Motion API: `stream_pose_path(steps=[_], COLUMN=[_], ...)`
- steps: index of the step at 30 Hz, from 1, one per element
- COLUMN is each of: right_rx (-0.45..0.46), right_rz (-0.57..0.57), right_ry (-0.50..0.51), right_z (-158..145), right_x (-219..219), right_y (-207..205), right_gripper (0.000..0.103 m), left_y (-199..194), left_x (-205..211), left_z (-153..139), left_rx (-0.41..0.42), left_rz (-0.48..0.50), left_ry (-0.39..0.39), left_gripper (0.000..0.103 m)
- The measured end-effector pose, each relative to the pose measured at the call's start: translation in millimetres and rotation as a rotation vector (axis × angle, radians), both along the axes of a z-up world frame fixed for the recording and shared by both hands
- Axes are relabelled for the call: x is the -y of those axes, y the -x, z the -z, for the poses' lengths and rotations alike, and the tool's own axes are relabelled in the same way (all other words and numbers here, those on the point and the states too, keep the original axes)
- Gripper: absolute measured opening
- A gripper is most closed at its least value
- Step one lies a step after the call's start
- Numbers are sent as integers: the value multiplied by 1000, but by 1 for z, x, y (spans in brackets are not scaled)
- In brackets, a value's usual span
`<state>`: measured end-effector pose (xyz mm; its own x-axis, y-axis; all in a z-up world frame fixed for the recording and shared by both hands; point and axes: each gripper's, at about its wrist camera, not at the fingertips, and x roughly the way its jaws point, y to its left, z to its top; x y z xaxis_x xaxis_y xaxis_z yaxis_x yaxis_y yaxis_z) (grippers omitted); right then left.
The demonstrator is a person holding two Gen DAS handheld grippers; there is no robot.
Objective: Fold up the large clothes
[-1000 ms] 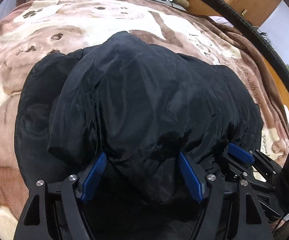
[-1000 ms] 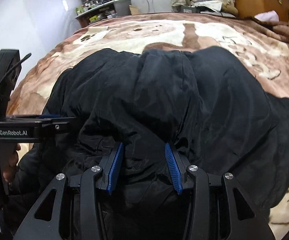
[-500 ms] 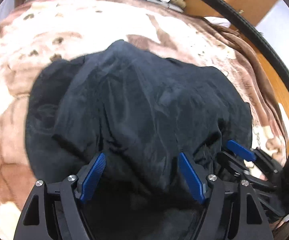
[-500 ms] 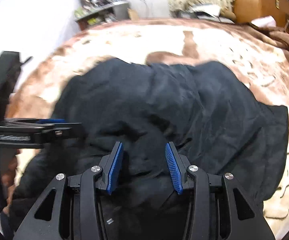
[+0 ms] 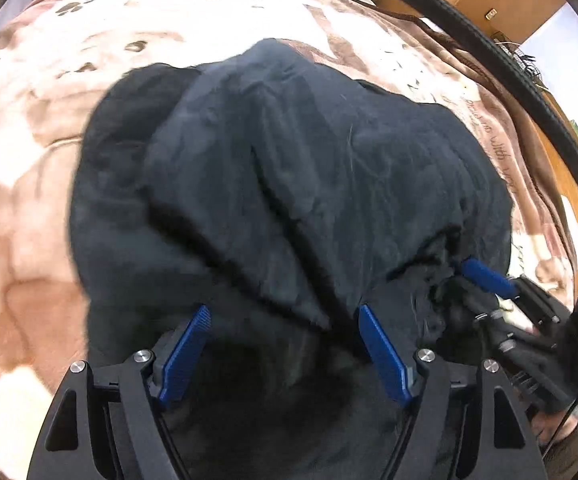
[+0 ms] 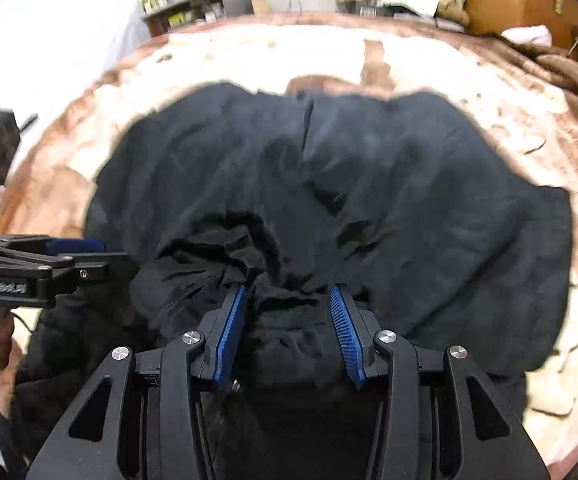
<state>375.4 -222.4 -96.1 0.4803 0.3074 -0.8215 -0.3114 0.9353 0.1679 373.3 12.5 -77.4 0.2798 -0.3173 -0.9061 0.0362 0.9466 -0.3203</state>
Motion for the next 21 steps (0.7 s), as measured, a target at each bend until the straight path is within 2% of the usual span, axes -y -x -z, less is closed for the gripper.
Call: stream_pose_path(steps=[4,9,13,18,21], right_rx=[39,85,72,28,8], right_rz=[45,121,199,287,304], right_ry=[-92,-117,-93,-77,-71], right_z=[-31,-56,-57,-45,-37], right_x=[42,95,127,156,162], right_y=[45,112,156,196,216], right_gripper=[48,49,56,57,57], left_y=[41,93,141,195,214], left_x=[-21,-58,-85,-101,-102], left_z=[-31,-43,-42,-26,-18], left_rx=[73,59,52,12,-9], left_rz=[45,10,-44,-91,-104], left_ry=[-16,11,20,19,31], left_gripper=[79,79,81,82,82])
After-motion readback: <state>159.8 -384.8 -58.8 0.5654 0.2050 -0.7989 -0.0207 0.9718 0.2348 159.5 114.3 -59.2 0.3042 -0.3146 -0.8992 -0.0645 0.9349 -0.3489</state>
